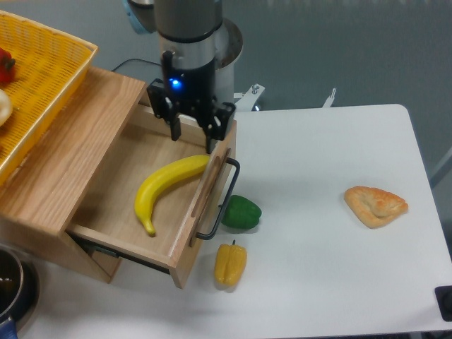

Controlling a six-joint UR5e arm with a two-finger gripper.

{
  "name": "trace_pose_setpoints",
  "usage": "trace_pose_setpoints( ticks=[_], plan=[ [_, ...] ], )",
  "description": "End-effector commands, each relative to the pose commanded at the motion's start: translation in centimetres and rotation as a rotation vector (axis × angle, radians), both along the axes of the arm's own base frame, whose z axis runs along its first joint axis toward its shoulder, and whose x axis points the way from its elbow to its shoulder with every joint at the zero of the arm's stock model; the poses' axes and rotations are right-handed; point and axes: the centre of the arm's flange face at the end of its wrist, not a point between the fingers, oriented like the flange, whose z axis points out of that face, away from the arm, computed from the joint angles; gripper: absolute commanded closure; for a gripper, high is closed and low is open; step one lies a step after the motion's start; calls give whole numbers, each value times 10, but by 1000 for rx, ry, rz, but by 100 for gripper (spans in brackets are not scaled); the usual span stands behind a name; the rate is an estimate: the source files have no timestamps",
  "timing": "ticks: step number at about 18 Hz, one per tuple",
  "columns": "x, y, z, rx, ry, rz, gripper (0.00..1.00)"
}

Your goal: Place the banana in the top drawer

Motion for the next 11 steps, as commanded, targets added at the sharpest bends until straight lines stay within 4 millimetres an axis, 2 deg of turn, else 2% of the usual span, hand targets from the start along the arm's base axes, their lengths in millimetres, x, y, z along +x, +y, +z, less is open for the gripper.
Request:
trace_pose_setpoints(
  ticks=[3,5,8,11],
  plan=[
    [-38,5,-28,-7,11,2,28],
    [-72,2,-48,-6,29,7,28],
    [-110,-3,-70,-7,44,24,26],
    [-134,-10,-85,-16,50,12,24]
  ],
)
